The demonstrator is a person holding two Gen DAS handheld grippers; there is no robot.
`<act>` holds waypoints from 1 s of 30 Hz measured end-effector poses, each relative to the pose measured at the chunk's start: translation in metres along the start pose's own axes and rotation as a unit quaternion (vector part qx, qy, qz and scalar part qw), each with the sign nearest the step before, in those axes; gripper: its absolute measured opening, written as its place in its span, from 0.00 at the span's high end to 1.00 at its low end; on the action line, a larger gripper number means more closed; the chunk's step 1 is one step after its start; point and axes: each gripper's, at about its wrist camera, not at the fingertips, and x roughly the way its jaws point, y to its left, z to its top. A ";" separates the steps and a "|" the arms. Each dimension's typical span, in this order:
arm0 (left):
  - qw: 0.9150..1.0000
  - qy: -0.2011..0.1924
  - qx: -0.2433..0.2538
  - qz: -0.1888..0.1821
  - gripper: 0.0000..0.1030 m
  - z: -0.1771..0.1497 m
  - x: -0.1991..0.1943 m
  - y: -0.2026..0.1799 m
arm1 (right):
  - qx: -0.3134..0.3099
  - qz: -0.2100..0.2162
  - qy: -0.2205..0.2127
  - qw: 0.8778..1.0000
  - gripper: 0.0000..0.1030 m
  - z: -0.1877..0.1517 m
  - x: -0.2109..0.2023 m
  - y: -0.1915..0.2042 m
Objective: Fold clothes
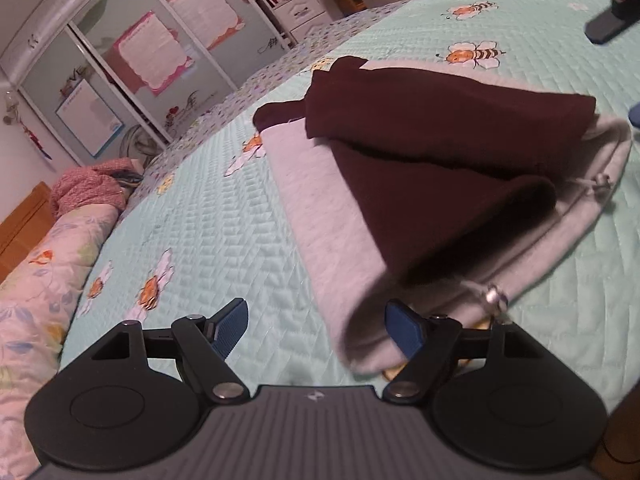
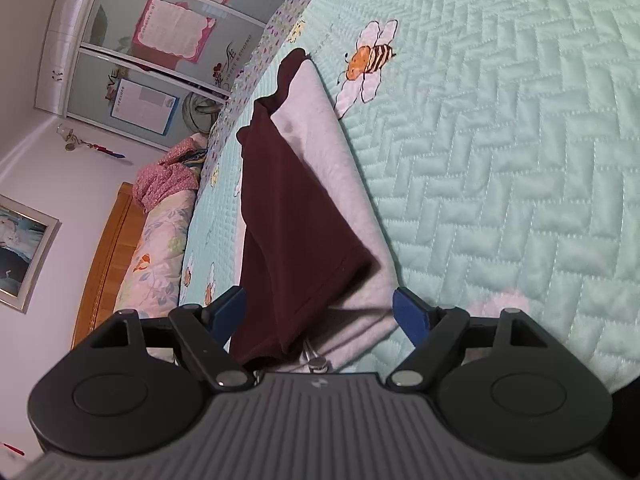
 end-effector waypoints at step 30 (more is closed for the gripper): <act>0.964 0.010 -0.242 -0.109 0.56 -0.031 -0.038 0.066 | 0.016 0.080 -0.011 0.997 0.20 0.024 -0.007 0.009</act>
